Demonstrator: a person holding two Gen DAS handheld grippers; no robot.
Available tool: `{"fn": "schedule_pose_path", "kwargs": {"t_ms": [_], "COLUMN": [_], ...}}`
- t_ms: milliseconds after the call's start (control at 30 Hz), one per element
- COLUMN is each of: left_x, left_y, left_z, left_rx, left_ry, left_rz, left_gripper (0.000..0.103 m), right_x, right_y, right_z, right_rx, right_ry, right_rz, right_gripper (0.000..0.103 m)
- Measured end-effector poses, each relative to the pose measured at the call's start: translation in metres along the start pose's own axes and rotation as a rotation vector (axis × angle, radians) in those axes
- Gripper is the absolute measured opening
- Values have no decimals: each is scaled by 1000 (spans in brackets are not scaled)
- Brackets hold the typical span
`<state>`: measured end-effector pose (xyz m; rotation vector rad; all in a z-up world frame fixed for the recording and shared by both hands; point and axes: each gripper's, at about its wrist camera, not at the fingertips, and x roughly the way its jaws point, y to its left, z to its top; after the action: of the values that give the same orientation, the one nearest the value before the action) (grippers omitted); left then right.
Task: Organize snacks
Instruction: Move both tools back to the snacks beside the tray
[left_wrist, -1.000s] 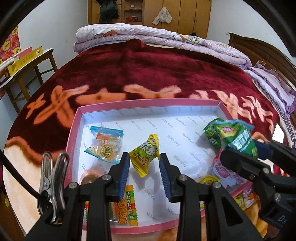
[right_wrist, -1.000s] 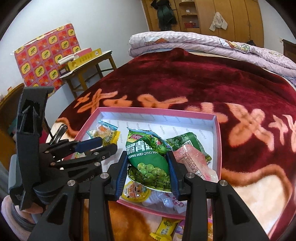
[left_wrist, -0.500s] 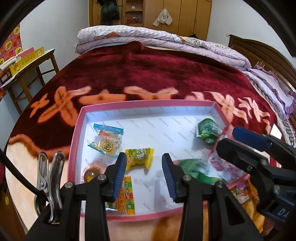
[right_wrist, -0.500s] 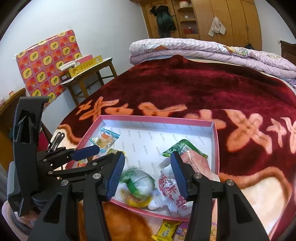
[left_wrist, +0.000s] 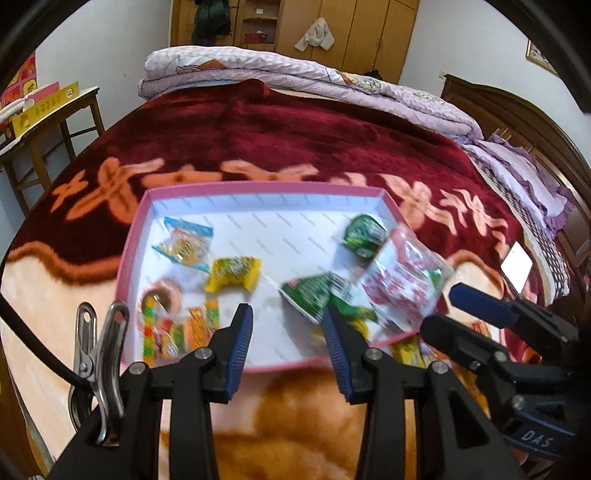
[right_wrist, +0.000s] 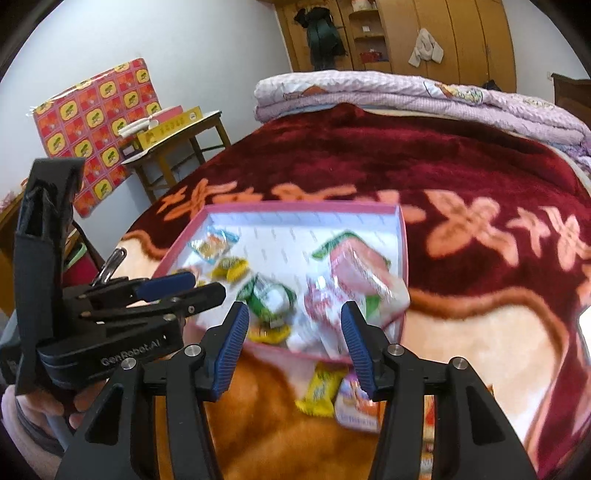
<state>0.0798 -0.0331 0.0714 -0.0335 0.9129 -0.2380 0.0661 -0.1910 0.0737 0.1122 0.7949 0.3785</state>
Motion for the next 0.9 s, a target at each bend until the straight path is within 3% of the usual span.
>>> {"fn": "schedule_pose_path", "kwargs": {"t_ms": [900], "left_x": [17], "left_y": [-74], "left_z": [-35], "left_rx": [89], "left_ry": [122], "left_rz": [-93], "left_gripper": [42], "right_x": [-25], "right_y": [-59], "right_z": [-46], "right_rx": [-4], "right_ry": [86], "right_rz": [-59], "right_gripper": [53]}}
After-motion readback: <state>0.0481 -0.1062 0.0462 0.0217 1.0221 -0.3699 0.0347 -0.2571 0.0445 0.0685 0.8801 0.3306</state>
